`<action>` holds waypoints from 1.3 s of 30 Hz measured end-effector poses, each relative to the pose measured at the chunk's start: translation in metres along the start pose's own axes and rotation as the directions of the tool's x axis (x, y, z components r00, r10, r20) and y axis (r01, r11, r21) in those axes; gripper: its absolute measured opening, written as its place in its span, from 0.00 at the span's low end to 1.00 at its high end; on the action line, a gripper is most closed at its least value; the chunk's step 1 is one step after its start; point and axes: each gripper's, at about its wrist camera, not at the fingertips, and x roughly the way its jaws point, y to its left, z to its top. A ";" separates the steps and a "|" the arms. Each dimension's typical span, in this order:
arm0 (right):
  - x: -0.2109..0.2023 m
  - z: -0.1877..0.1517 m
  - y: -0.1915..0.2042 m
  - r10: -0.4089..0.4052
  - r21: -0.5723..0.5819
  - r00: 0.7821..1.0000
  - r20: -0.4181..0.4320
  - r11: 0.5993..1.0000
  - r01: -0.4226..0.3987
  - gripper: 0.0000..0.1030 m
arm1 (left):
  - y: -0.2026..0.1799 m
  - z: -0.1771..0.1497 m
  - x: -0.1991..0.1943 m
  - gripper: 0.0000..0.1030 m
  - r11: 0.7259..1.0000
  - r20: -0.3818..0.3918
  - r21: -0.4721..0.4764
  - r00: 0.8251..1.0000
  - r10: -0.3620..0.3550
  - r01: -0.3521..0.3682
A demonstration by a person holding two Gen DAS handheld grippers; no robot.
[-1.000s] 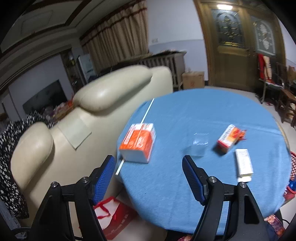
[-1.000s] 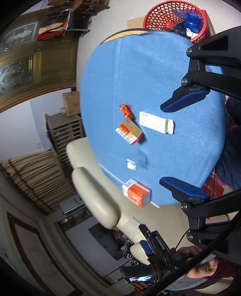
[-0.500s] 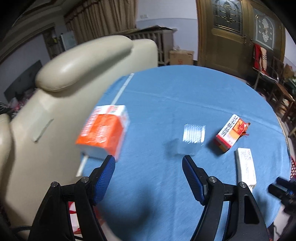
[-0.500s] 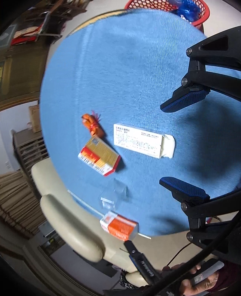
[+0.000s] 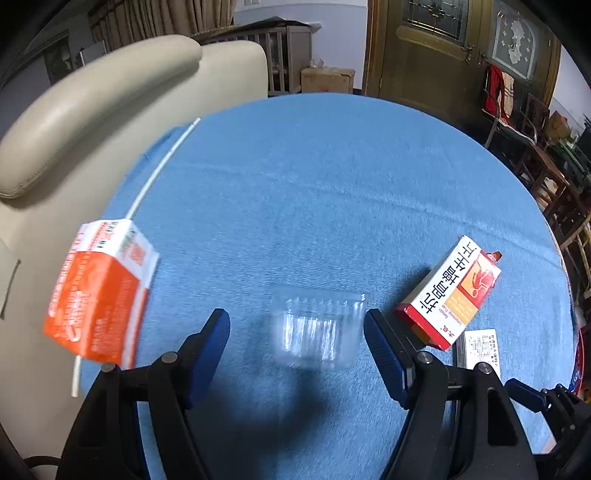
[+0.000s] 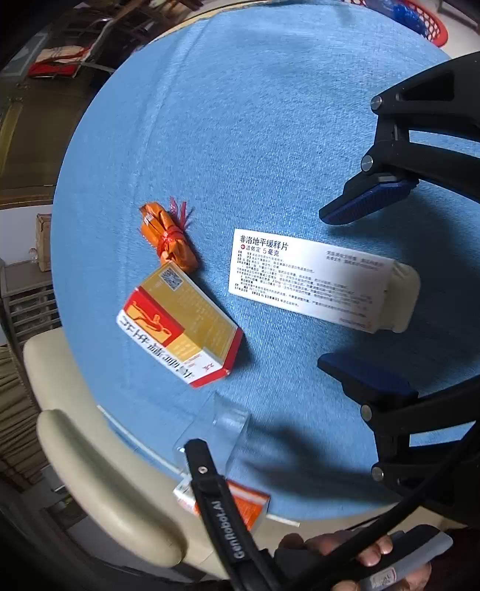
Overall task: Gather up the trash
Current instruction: 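Grasp the white medicine box with the right tool while the left tool grasps the clear plastic tray, then lift the white box with the right tool while the left tool lifts the clear tray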
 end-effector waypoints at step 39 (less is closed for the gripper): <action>-0.071 -0.046 -0.058 0.043 0.066 0.989 0.143 0.996 -0.052 0.34 | -0.027 -0.053 -0.134 0.44 0.999 0.294 0.033 0.956 -0.016 0.006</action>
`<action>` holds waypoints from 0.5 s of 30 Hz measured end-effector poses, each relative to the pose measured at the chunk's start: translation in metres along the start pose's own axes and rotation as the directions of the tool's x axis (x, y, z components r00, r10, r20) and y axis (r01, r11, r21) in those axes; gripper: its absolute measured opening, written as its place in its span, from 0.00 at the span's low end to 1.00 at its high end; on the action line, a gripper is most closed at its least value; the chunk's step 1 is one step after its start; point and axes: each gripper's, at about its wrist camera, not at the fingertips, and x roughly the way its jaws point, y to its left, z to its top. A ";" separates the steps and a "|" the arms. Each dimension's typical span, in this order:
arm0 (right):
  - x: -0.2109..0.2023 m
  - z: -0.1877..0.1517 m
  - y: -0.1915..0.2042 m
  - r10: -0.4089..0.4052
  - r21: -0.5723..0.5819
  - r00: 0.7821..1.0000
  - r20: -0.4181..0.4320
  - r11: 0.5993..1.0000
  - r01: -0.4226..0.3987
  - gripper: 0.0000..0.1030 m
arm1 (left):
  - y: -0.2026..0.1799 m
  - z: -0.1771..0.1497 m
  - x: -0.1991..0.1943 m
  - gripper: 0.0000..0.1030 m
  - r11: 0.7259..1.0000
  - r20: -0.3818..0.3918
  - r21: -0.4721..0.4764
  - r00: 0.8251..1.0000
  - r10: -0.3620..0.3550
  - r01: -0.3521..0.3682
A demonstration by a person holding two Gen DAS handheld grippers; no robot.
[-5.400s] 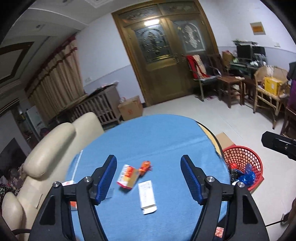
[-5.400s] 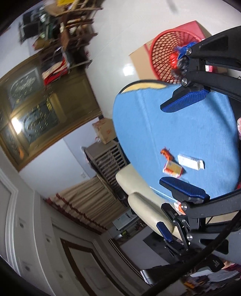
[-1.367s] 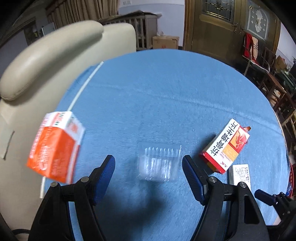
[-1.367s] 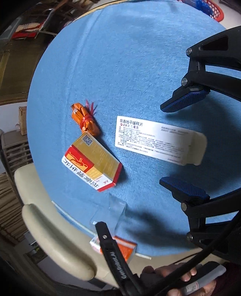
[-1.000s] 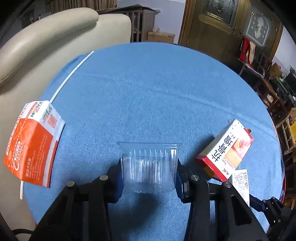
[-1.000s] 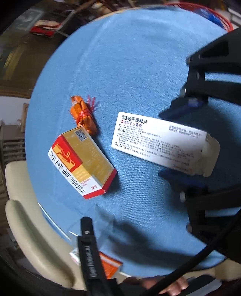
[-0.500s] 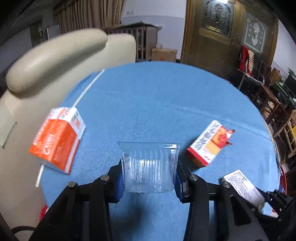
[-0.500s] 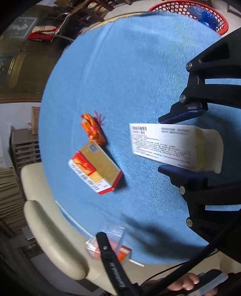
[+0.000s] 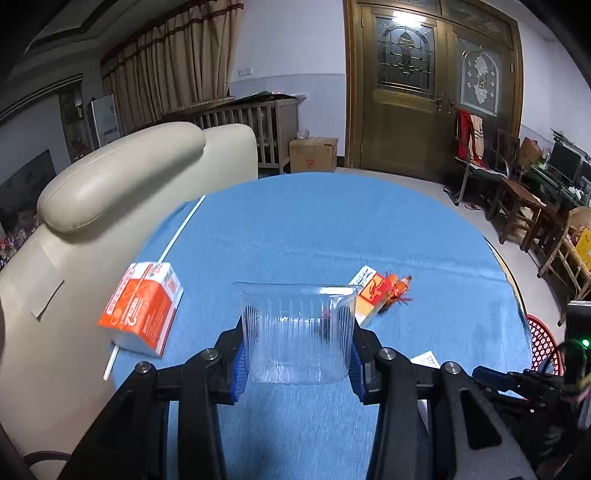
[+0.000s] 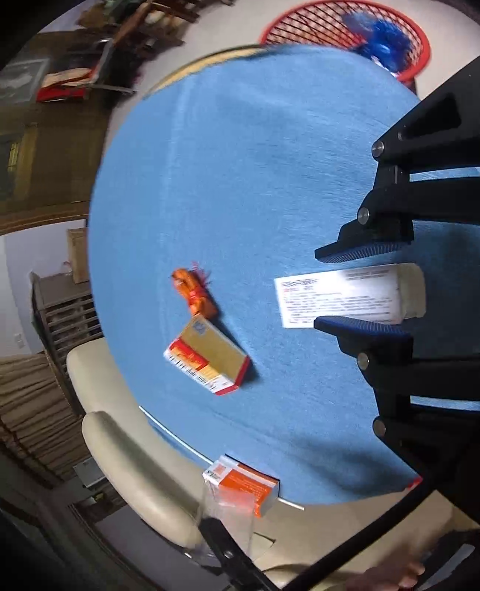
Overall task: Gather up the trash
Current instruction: 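Lift the white box with the right tool while the left tool lifts the clear tray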
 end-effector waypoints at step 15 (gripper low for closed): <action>0.054 -0.030 0.037 -0.160 -0.221 0.987 -0.033 0.964 0.149 0.48 | -0.009 -0.030 -0.007 0.44 1.000 -0.047 0.015 0.999 0.006 -0.005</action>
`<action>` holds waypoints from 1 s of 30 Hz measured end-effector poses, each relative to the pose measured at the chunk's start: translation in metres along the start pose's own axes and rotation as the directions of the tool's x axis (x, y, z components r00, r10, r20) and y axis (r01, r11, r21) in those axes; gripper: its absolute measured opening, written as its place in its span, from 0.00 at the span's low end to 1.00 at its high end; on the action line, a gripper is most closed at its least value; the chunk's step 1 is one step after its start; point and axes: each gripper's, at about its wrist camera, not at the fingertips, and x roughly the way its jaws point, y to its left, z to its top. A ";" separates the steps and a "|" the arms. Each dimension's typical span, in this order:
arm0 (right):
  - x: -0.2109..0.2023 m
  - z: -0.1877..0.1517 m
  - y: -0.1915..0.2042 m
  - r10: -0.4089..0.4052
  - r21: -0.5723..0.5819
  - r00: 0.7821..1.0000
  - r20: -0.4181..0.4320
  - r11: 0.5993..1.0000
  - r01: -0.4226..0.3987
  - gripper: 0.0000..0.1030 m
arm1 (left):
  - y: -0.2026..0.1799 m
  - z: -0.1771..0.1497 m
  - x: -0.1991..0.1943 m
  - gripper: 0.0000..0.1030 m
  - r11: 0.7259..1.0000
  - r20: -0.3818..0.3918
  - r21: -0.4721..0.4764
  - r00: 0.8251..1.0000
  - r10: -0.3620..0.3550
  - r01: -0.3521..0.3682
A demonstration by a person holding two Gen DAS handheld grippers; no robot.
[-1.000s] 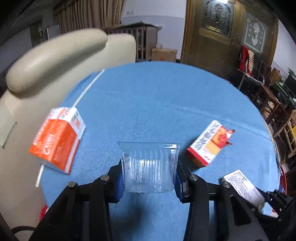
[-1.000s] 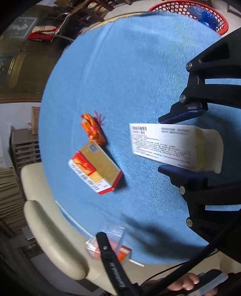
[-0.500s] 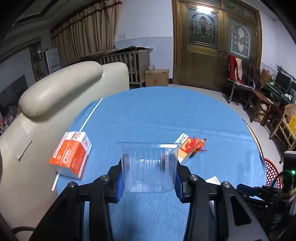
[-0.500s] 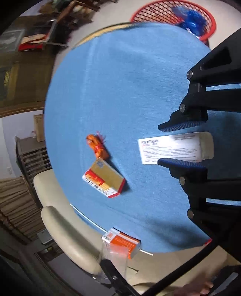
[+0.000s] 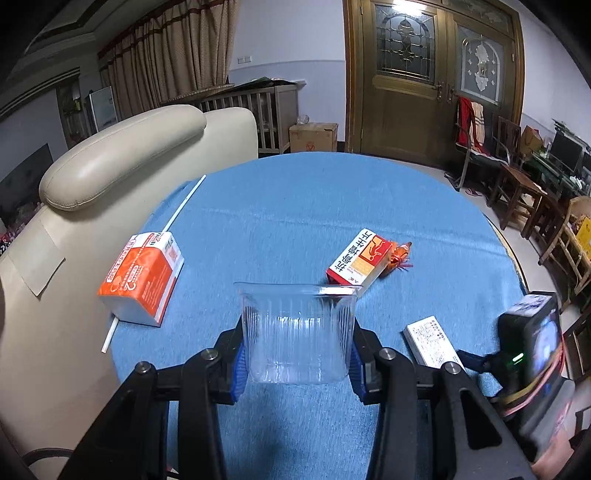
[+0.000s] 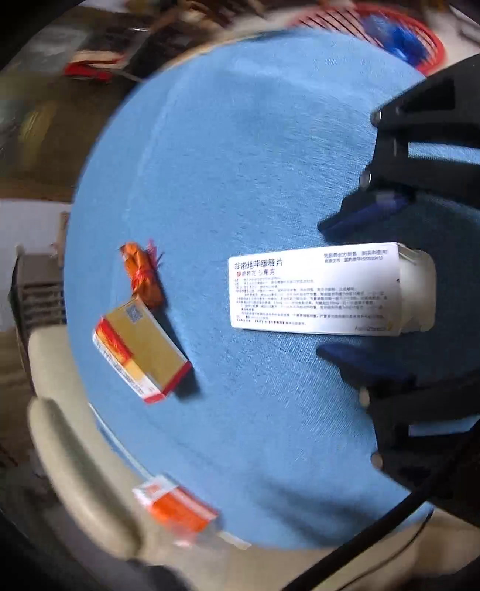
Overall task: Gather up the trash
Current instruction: 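Lift the white box with the right tool while the left tool lifts the clear tray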
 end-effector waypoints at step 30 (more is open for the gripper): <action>-0.152 -0.032 -0.099 0.171 0.244 0.939 0.297 0.937 -0.248 0.46 | -0.055 0.011 -0.064 0.45 0.990 0.168 0.133 0.986 0.020 -0.043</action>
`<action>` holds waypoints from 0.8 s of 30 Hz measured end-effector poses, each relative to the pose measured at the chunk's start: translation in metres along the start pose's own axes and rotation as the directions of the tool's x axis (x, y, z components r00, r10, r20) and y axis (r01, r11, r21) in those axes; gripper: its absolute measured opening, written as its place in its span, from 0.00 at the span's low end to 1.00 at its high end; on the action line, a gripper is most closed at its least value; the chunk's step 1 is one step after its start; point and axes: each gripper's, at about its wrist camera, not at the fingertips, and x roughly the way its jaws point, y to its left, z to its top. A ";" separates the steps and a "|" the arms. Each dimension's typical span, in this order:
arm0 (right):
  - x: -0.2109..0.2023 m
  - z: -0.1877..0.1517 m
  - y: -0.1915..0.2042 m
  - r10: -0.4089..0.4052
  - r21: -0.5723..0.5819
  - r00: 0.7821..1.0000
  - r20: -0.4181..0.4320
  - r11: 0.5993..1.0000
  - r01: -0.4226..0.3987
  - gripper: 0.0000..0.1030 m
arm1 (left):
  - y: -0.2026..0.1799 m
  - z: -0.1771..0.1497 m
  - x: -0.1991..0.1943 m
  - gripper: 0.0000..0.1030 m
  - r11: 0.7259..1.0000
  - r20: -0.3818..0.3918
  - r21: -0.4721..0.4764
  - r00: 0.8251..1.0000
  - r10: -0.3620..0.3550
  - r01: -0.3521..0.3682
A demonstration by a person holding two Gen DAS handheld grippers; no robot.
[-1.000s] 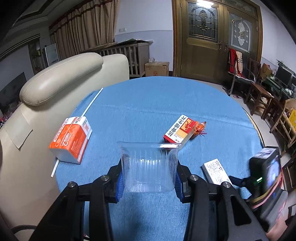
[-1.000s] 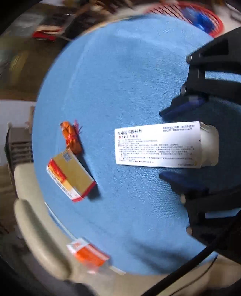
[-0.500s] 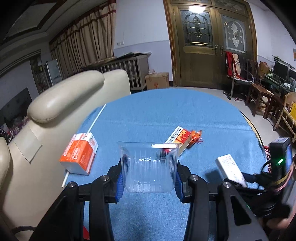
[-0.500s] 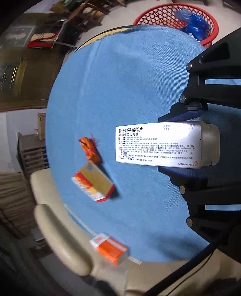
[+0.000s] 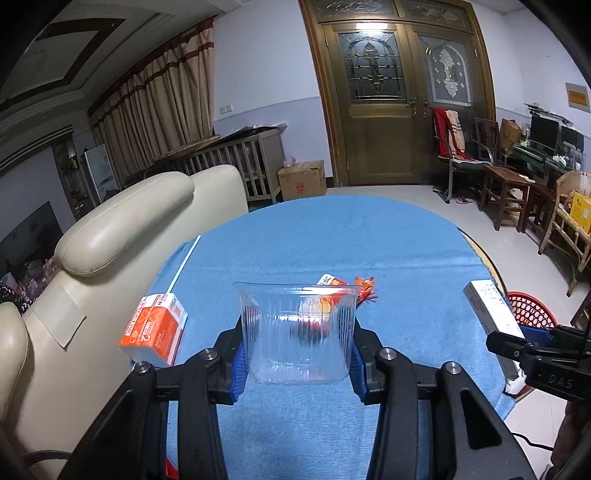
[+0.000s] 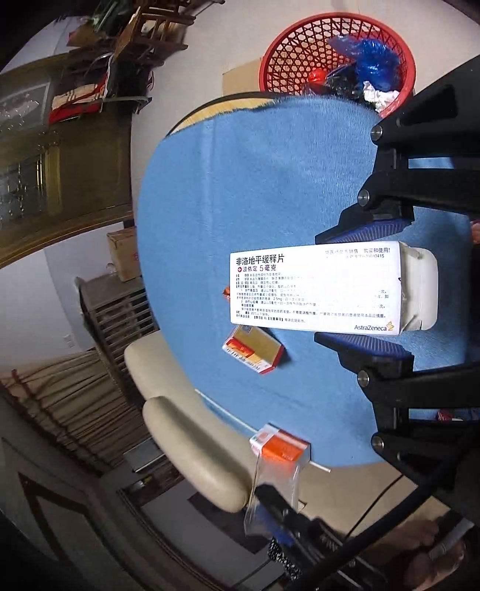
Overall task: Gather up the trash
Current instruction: 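Lift the white box with the right tool while the left tool lifts the clear tray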
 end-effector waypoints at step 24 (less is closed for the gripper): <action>-0.032 -0.009 -0.033 -0.010 0.073 0.998 0.061 0.997 0.006 0.46 | -0.052 0.001 -0.005 0.45 0.995 -0.022 0.083 0.998 -0.060 0.062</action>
